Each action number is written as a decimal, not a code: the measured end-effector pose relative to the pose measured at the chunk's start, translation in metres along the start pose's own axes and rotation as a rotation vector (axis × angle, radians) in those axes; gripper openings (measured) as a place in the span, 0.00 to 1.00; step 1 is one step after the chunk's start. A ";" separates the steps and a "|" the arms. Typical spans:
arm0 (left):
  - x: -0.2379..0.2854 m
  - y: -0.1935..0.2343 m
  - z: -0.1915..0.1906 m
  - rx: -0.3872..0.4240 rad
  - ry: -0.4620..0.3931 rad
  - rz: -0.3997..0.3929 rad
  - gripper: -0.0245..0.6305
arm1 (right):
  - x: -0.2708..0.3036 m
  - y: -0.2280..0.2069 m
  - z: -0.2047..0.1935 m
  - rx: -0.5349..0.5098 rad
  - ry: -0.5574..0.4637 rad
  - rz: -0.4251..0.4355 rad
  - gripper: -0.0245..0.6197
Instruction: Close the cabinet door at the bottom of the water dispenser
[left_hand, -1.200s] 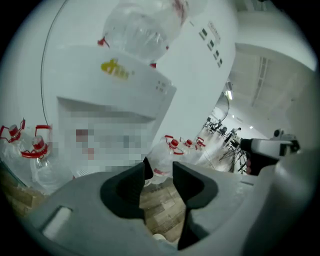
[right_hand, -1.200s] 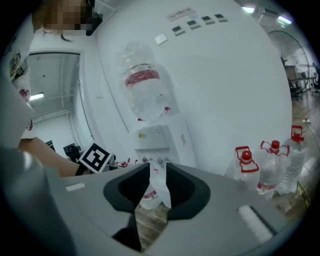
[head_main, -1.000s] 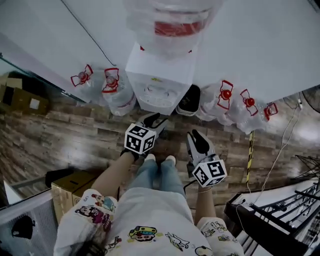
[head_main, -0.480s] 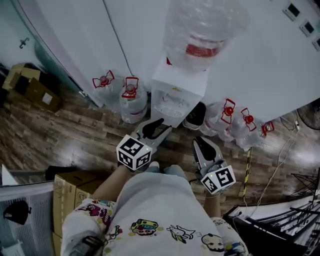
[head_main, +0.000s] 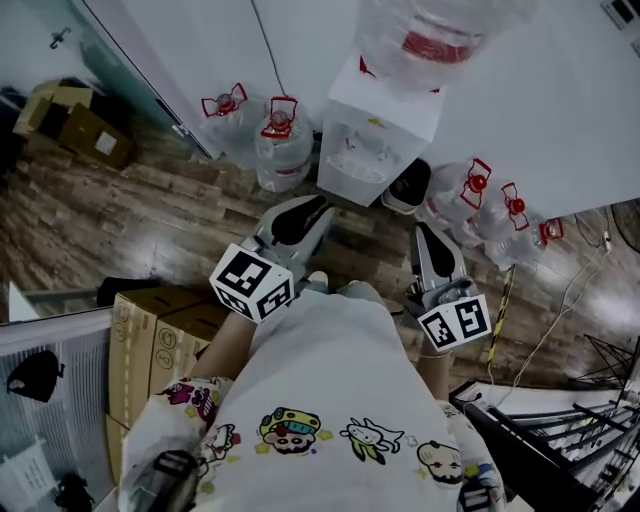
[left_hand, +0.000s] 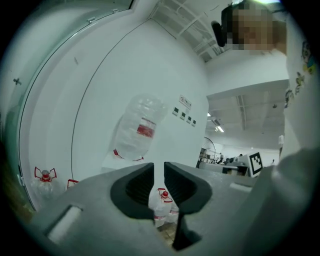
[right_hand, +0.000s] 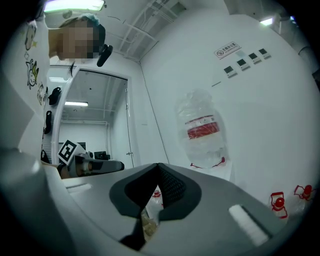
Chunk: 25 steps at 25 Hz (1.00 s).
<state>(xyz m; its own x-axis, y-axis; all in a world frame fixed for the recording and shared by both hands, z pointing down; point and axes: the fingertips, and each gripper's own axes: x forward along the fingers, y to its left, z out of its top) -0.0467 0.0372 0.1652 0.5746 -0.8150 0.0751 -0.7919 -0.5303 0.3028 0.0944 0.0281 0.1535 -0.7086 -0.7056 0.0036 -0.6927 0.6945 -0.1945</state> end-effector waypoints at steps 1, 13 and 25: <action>-0.002 -0.001 -0.002 -0.002 0.001 0.008 0.12 | -0.002 0.001 0.002 -0.005 -0.005 0.000 0.05; -0.006 -0.008 -0.023 0.003 0.040 0.041 0.04 | -0.010 0.002 -0.009 -0.001 0.030 0.000 0.05; 0.001 -0.003 -0.023 0.020 0.060 0.006 0.04 | -0.002 0.002 -0.011 0.003 0.039 -0.004 0.05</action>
<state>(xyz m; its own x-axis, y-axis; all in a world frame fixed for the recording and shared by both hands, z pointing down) -0.0395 0.0435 0.1864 0.5811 -0.8027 0.1342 -0.7988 -0.5310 0.2828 0.0929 0.0321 0.1635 -0.7104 -0.7025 0.0427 -0.6953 0.6911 -0.1971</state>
